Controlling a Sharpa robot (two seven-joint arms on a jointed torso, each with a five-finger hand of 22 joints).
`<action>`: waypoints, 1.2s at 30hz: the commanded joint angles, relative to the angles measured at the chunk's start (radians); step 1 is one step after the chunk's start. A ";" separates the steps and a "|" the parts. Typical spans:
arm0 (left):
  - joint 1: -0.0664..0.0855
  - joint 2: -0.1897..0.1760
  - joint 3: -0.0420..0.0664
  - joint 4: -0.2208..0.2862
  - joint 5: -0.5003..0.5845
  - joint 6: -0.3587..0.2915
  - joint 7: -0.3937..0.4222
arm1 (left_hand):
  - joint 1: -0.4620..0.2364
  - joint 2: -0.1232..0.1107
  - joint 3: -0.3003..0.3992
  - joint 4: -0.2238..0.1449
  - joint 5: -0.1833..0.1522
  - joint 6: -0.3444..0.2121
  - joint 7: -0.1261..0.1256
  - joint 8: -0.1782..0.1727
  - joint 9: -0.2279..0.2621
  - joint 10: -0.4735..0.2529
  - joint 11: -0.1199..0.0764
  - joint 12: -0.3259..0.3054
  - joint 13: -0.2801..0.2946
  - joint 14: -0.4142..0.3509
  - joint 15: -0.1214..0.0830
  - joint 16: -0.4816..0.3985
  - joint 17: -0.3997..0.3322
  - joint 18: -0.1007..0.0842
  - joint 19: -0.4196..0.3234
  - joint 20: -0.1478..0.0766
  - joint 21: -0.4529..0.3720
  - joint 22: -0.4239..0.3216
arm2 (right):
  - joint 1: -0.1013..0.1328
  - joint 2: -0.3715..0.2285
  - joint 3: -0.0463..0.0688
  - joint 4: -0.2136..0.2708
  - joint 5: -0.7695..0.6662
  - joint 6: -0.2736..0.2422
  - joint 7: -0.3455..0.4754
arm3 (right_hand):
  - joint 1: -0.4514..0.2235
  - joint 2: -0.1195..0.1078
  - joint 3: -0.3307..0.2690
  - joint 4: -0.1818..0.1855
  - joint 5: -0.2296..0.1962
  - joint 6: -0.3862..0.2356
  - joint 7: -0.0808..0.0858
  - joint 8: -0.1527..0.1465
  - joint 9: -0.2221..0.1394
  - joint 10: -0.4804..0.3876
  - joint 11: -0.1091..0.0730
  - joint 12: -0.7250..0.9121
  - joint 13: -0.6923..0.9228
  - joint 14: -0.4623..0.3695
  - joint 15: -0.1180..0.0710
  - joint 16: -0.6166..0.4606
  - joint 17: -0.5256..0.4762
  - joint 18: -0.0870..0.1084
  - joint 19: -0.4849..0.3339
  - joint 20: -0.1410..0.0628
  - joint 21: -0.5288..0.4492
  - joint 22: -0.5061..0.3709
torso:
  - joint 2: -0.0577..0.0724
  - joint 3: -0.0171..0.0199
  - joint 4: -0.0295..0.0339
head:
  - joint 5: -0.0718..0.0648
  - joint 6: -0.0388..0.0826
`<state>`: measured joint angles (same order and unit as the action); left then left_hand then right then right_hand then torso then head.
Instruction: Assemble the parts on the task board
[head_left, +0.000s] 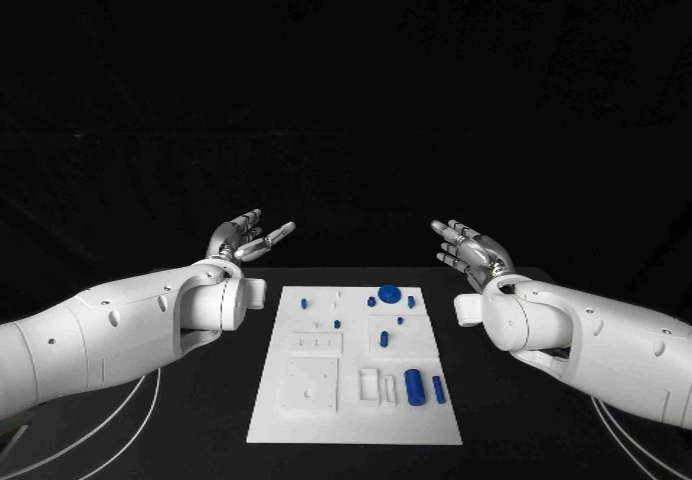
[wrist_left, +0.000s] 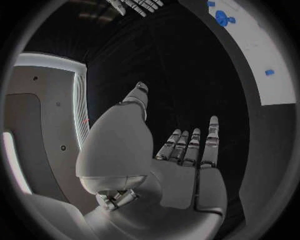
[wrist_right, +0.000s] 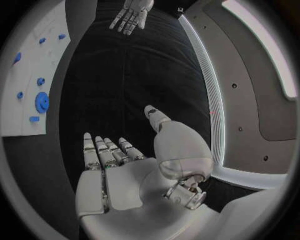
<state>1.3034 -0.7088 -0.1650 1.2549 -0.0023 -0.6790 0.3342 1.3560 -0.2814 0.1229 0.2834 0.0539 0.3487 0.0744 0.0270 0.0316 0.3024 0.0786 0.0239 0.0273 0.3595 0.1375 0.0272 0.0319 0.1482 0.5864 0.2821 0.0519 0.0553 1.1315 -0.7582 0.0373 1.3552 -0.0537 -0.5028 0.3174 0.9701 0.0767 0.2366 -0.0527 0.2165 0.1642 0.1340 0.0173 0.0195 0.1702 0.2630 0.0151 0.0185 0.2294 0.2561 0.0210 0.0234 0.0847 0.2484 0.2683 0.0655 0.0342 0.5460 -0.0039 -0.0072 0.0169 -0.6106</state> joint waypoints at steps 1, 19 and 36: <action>0.012 0.006 -0.006 -0.016 -0.016 0.066 -0.072 | 0.047 -0.010 0.004 0.013 0.005 0.016 0.003 0.006 0.002 0.016 0.003 0.006 0.002 0.016 0.004 0.007 0.002 0.019 0.025 0.006 0.006 0.003 | 0.015 0.005 0.006 -0.038 -0.081 0.237 -0.141 | 0.058 0.005 0.011 -0.016 0.021 0.040 0.122 0.006 0.004 0.044 0.011 0.007 0.004 0.055 0.010 0.007 0.004 0.014 0.022 0.011 0.015 0.003 | 0.000 -0.0001 -0.0002 | 0.000 0.000; 0.014 -0.001 -0.006 -0.018 -0.009 0.163 -0.061 | 0.038 0.107 0.064 -0.038 0.002 0.390 0.075 0.044 0.024 0.500 0.071 0.036 0.025 0.514 0.027 0.046 0.028 0.056 0.268 -0.023 0.076 0.029 | 0.045 0.048 0.020 -0.213 -0.628 0.240 -0.178 | 0.272 -0.077 0.008 -0.123 0.094 0.714 0.030 0.040 0.037 0.837 -0.095 0.042 0.040 0.807 -0.090 0.040 0.045 -0.006 0.570 -0.096 0.112 0.034 | 0.006 -0.0071 0.0026 | 0.008 -0.005; 0.025 -0.076 0.000 0.111 -0.041 0.322 -0.058 | -0.031 0.238 0.009 -0.303 0.004 0.637 0.067 0.039 0.032 0.847 0.029 0.036 0.032 0.927 -0.083 0.186 0.156 -0.067 0.493 -0.249 0.406 0.192 | 0.073 0.104 0.036 -0.292 -1.282 0.242 -0.265 | 0.277 -0.128 -0.018 -0.183 0.082 0.918 -0.003 0.045 0.045 0.995 -0.177 0.043 0.041 1.275 -0.272 0.425 0.418 0.029 1.020 -0.296 0.429 0.235 | 0.079 -0.0011 0.0332 | -0.030 0.033</action>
<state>1.3242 -0.7798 -0.1667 1.3518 -0.0239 -0.4252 0.2678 1.3287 -0.0521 0.1333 -0.0146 0.0575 0.9851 0.1417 0.0690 0.0632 1.1539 0.1089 0.0616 0.0598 1.2948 0.0516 0.2091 0.1826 0.0892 1.0899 0.0309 0.4473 0.2398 1.2028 -0.6583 0.0730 1.0687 -1.1297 -0.2521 0.0845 1.2454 -0.0345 0.2484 -0.2089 0.3021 1.0260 0.1443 0.0552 0.0609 1.1064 0.1112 0.0529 0.0567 1.3937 0.0317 0.2253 0.2312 0.0847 1.1416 0.0263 0.3399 0.1567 0.6028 -0.0068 0.0178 -0.0048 -0.5870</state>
